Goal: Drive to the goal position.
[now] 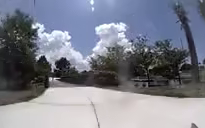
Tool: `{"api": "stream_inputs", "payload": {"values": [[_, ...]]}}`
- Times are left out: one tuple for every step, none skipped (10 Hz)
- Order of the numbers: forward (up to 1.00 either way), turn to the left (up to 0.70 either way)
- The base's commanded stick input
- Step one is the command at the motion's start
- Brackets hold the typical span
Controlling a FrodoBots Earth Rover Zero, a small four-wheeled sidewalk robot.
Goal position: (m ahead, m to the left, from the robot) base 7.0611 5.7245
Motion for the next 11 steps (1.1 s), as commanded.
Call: {"api": "stream_inputs", "payload": {"values": [[0.85,0.0],[0.85,0.0],[0.85,0.0],[0.85,0.0],[0.85,0.0],[0.85,0.0],[0.85,0.0],[0.85,0.0],[0.85,0.1],[0.85,0.32],[0.85,0.34]]}}
